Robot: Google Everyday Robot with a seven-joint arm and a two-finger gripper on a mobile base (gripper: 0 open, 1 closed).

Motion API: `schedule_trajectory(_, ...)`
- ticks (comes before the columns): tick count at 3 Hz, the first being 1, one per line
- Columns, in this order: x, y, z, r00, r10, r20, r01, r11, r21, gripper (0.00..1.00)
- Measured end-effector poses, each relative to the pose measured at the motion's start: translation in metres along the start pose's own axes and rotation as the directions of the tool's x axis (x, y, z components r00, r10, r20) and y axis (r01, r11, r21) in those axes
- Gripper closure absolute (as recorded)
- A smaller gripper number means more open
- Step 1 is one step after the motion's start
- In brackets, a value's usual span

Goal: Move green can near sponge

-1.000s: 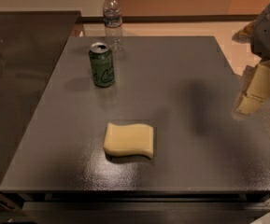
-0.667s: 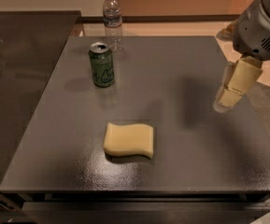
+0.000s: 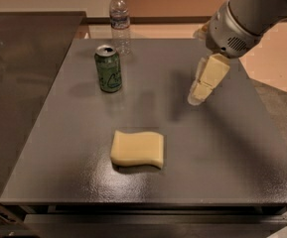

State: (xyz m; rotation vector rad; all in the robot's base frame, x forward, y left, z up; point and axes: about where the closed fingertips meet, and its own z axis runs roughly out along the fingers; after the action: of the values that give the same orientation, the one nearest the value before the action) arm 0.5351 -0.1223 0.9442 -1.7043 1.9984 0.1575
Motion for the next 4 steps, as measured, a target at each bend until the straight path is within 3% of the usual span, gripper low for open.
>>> schedule_trajectory(2,-0.062,-0.016,0.054,0.991,-0.036,0.129,0.043,0.9977,-0.052,0.00)
schedule_trajectory(4,-0.108,-0.036,0.096,0.974,-0.037,0.222,0.058,0.9947,-0.085,0.00)
